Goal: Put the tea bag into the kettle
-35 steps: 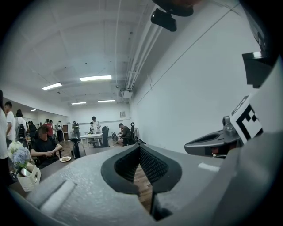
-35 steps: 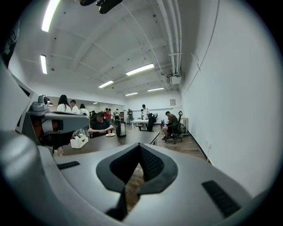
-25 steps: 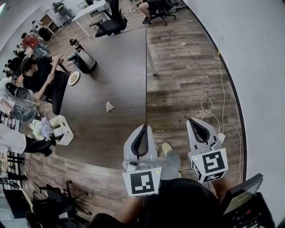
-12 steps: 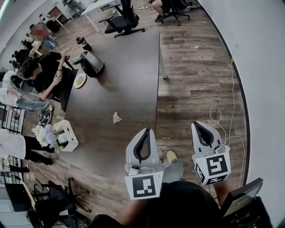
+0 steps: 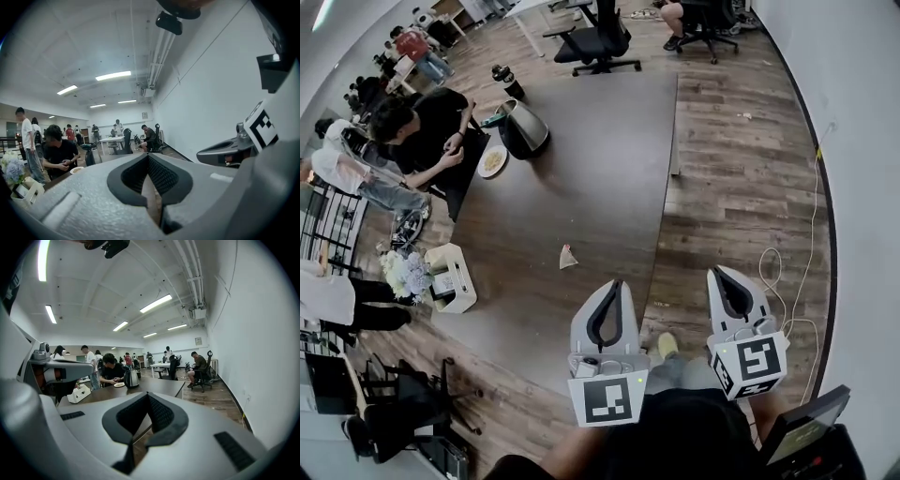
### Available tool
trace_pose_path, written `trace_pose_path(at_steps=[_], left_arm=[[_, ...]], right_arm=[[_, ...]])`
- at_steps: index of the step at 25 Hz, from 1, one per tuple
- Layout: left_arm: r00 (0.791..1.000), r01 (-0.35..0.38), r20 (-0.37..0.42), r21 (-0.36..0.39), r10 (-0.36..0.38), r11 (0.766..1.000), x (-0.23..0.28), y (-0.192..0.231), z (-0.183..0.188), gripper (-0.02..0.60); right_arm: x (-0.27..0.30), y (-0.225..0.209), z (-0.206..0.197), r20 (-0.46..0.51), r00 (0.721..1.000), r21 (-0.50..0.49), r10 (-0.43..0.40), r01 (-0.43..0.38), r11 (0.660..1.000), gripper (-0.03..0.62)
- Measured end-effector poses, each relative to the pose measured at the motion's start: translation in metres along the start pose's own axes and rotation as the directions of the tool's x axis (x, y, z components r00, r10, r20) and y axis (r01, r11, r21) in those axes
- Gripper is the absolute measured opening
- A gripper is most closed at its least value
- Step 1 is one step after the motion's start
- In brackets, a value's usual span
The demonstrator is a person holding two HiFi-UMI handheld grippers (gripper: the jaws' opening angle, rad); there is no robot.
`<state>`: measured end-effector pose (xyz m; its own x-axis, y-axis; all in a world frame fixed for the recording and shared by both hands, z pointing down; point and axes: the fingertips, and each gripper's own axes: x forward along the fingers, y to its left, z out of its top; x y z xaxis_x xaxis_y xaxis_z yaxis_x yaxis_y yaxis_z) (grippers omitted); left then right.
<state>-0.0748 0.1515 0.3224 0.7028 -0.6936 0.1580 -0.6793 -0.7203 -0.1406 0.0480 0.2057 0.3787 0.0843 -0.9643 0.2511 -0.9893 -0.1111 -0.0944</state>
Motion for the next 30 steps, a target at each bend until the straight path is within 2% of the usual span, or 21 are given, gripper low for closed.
trace_pose_path(at_steps=[7,12,17,21,26,30], left_arm=[[0.995,-0.100,-0.016,0.002,0.100,0.995,0.002,0.030,-0.001,0.003],[0.974,-0.226,-0.026,-0.002,0.226,0.974,0.009,0.063,0.000,0.003],[0.922,-0.382,-0.074,-0.019,0.380,0.924,0.016,0.103,-0.008,0.003],[0.863,-0.499,-0.111,-0.023,0.494,0.866,0.015,0.132,-0.013,0.003],[0.805,-0.584,-0.133,-0.007,0.578,0.812,0.012,0.156,-0.021,0.003],[0.763,-0.632,-0.168,0.010,0.624,0.775,0.006,0.170,-0.033,0.003]], right_arm=[[0.035,0.020,0.015,0.019,0.994,-0.040,0.110,-0.109,0.993,0.002],[0.077,0.042,0.031,0.010,0.969,-0.085,0.245,-0.243,0.966,0.002],[0.126,0.062,0.045,-0.028,0.919,-0.126,0.393,-0.394,0.911,0.002],[0.159,0.082,0.052,-0.060,0.866,-0.149,0.497,-0.500,0.853,0.002],[0.187,0.103,0.050,-0.096,0.810,-0.164,0.579,-0.586,0.793,0.002],[0.204,0.124,0.040,-0.144,0.752,-0.178,0.643,-0.659,0.731,0.002]])
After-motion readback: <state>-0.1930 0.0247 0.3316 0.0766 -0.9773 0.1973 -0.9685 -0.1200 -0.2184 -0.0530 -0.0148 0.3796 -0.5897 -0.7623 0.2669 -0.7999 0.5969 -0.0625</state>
